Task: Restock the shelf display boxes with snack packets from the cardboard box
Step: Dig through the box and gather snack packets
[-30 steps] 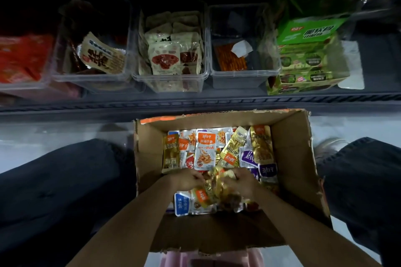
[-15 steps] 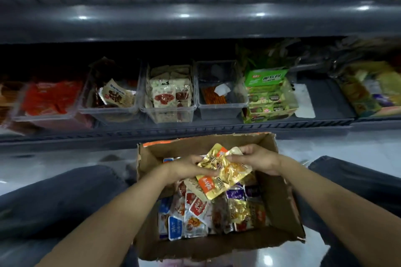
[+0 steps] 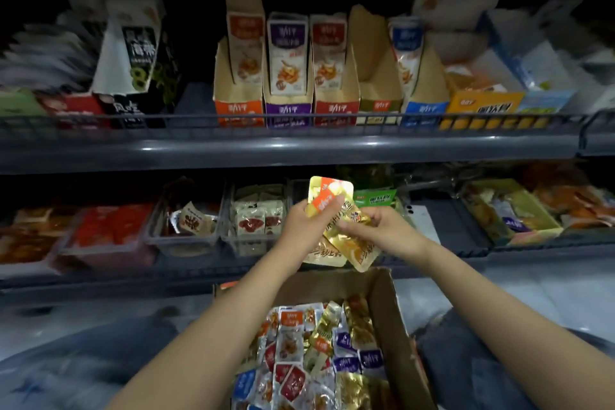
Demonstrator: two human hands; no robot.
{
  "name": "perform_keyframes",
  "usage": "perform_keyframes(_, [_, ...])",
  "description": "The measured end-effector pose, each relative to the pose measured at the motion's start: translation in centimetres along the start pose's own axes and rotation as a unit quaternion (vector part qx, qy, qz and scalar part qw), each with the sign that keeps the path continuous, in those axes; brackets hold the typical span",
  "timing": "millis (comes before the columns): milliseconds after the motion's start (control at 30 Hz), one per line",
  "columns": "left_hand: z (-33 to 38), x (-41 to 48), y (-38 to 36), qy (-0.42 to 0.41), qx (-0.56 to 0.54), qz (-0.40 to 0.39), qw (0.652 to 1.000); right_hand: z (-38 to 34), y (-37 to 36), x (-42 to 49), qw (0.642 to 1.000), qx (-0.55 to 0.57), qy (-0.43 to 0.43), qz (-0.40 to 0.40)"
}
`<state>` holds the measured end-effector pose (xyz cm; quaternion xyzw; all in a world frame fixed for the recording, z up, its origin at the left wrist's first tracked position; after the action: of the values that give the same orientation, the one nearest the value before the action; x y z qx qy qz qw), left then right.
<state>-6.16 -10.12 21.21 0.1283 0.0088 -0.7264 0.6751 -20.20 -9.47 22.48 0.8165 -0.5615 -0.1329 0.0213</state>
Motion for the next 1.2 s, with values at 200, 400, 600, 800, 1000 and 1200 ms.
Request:
perform_keyframes(200, [4.0,-0.2,0.6,-0.053,-0.028,-0.022,0.998,-2.8,-0.6,1.3,0.983,0.169,0.016,0.071])
perform_keyframes(400, [7.1,-0.1,1.8,-0.123,0.025,-0.029,0.992,-6.7,0.6,1.9,0.970,0.205,0.062,0.114])
perform_keyframes(600, [10.0,0.2,1.8,-0.116,-0.007,-0.052,0.992,-11.9,3.1,1.9,0.969,0.155,0.150,0.123])
perform_keyframes(800, [12.7,0.7,2.2,-0.097,-0.015,-0.111,0.989,-15.4,5.2,1.9,0.956,0.145,0.186,0.174])
perform_keyframes(1000, [16.1,1.6,2.8,-0.132,-0.068,-0.108,0.983,-17.4,6.6,3.0,0.949,0.234,0.160,0.138])
perform_keyframes(1200, [17.8,3.9,2.5,-0.088,-0.125,-0.123,0.981,-19.7,9.5,3.8,0.956,0.175,0.192,0.134])
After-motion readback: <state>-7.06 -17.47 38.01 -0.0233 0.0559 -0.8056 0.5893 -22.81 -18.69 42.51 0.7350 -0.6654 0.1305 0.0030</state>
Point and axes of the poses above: each hand's wrist, its own x-axis towards the middle knuckle, its own y-axis out of the back of the hand, z = x × y, the point moved 6 cm from there along x, towards the middle knuckle, and after that the axes turned 7 degrees about x, right-handed, at the moved point
